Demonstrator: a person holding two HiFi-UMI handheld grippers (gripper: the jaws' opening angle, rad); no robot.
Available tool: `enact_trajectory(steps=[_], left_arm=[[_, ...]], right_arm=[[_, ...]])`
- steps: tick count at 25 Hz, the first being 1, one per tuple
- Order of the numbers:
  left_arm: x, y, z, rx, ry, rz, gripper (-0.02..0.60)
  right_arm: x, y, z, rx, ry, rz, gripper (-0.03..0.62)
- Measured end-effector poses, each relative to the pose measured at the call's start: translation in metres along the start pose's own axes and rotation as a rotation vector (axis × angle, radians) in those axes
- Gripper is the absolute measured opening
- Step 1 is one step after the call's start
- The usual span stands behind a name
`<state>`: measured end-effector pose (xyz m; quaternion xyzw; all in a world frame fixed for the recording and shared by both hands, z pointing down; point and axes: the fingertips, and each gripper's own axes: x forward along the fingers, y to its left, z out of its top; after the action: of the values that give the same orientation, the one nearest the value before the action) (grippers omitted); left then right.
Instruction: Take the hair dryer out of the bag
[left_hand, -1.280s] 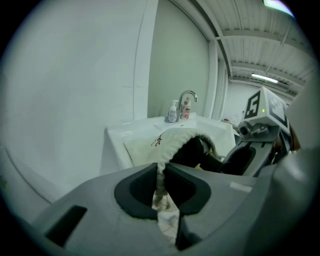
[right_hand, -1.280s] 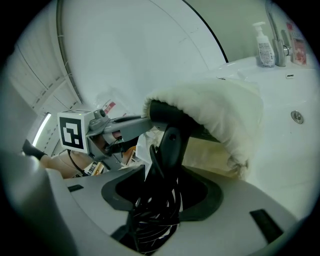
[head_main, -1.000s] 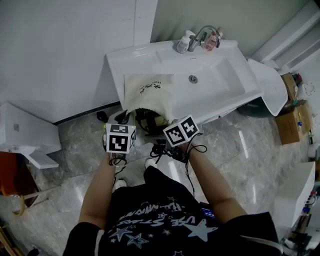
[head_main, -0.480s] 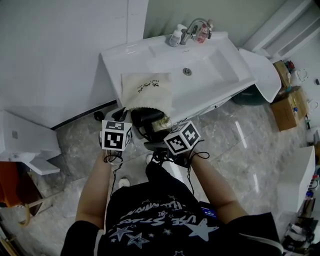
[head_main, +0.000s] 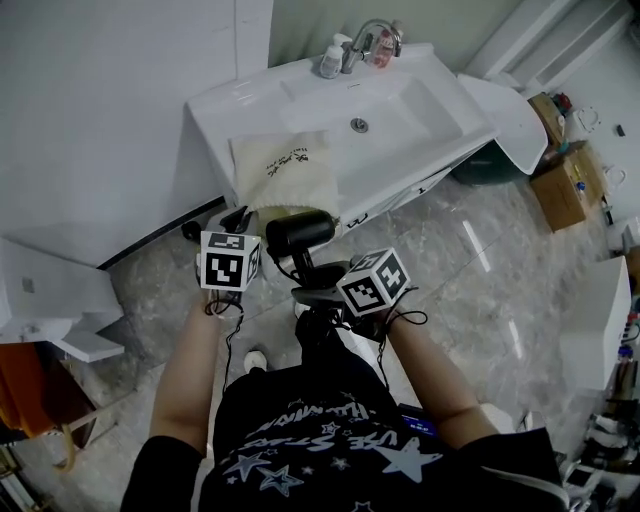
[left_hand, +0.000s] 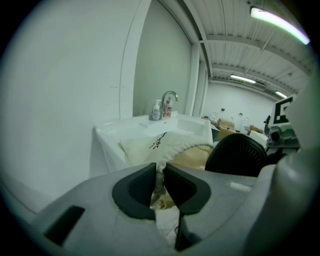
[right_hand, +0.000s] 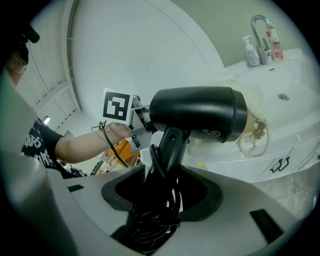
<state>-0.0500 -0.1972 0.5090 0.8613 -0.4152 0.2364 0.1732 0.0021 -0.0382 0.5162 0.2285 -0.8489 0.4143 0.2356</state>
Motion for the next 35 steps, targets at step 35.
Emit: enact_trajectory(steps=[35], left_arm=[[-0.159,-0.048,-0.061,0.055,-0.17,-0.222,0.082]], right_arm=[[-0.058,0.087,-0.021,0.239,-0.64,-0.165,0.209]])
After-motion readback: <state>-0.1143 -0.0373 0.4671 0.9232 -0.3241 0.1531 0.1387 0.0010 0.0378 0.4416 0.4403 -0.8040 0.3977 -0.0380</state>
